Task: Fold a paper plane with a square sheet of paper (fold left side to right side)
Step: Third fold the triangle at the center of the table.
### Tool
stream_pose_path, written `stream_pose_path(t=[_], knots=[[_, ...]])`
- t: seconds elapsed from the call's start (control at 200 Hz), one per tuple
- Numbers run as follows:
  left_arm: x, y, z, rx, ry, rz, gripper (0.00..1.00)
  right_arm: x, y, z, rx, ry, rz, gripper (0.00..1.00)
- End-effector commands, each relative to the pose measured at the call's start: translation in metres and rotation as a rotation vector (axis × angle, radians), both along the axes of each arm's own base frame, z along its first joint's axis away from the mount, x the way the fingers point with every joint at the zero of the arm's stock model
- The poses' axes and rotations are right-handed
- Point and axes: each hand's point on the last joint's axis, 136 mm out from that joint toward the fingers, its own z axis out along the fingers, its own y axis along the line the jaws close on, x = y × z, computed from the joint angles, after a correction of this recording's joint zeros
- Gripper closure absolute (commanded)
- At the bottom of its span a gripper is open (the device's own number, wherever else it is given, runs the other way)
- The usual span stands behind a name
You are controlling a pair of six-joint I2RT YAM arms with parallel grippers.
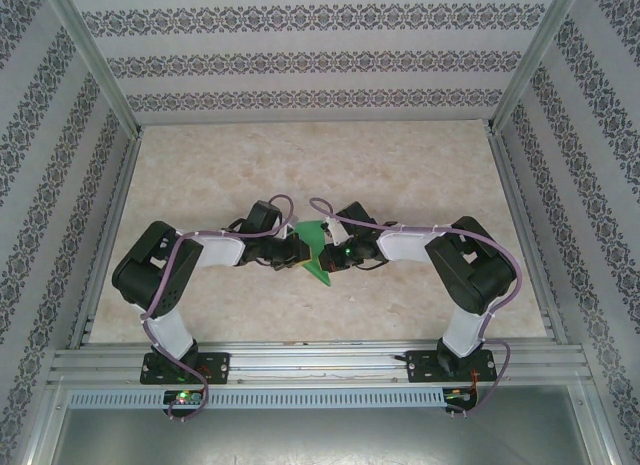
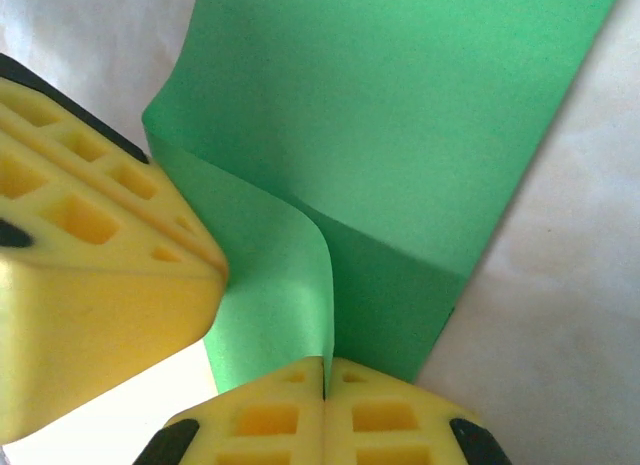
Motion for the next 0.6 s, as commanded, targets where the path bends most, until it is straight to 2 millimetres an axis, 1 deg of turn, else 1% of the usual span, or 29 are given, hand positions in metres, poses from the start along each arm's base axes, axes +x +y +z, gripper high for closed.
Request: stream_pose_path(t=[0.0, 0.46, 0.595], knots=[[-0.004, 0.001, -0.010, 0.022, 0.002, -0.002, 0.88, -0.025, -0.022, -0.036, -0.125, 0.104, 0.016, 1.00], [-0.012, 0.009, -0.024, 0.061, 0.027, 0.004, 0.89, -0.025, -0.024, -0.037, -0.142, 0.108, 0.020, 1.00], [-0.014, 0.011, -0.033, 0.081, 0.045, 0.007, 0.89, -0.025, -0.023, -0.036, -0.139, 0.108, 0.018, 1.00]])
